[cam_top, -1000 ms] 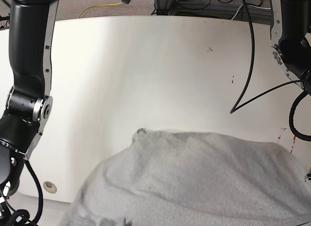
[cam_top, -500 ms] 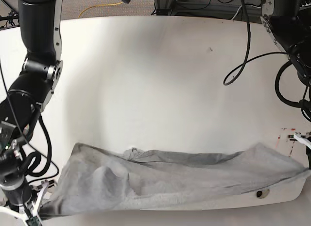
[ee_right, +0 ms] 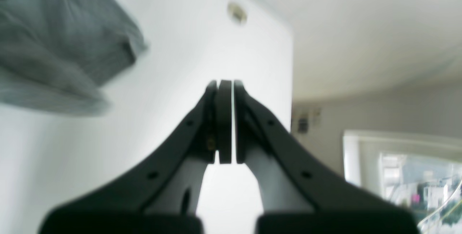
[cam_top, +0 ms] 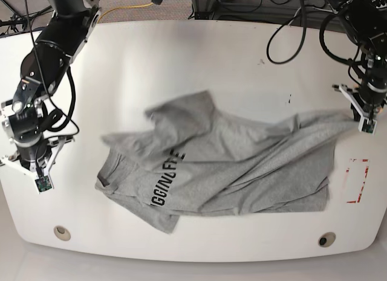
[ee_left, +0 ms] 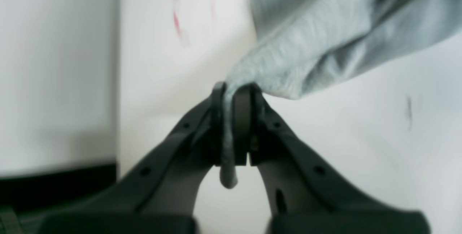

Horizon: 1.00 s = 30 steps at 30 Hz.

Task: Fold the T-shirt properly
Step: 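Drag the shirt's collar edge with both grippers to spread it flat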

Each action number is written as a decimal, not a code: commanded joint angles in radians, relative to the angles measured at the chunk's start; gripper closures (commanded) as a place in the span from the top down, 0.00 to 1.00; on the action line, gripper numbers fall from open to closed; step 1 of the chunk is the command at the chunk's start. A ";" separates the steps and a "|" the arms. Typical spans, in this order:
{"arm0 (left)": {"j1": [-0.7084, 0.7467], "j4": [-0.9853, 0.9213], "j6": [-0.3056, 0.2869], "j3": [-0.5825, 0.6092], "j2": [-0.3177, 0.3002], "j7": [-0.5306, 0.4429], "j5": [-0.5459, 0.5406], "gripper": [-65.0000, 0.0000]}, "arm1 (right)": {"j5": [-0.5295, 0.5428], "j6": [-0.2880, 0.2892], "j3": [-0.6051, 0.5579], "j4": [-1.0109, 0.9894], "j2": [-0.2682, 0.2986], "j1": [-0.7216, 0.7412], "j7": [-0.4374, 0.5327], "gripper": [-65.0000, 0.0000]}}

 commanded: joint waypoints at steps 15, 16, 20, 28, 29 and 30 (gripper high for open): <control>0.279 0.001 -0.076 -0.083 0.024 -0.030 -0.001 0.00 | 0.011 -0.005 0.152 0.012 -0.267 -0.243 -0.050 0.17; 0.288 -0.003 -0.076 -0.096 0.024 -0.030 -0.001 0.00 | 0.011 -0.005 0.152 0.012 -0.285 -0.244 -0.067 0.27; 0.311 -0.010 -0.076 -0.112 0.024 -0.030 -0.001 0.00 | 0.012 -0.005 0.154 -0.002 -0.342 -0.246 -0.094 0.64; 0.333 -0.010 -0.076 -0.115 0.027 -0.080 0.000 0.00 | 0.012 -0.005 0.154 -0.108 -0.417 -0.200 -0.093 0.77; 0.341 -0.010 -0.076 -0.115 0.028 -0.090 0.002 0.00 | 0.012 -0.005 0.154 -0.126 -0.420 -0.194 -0.093 0.76; 0.354 -0.010 -0.076 -0.115 0.030 -0.103 0.008 0.00 | 0.023 -0.005 0.154 -0.152 -0.425 -0.189 -0.091 0.74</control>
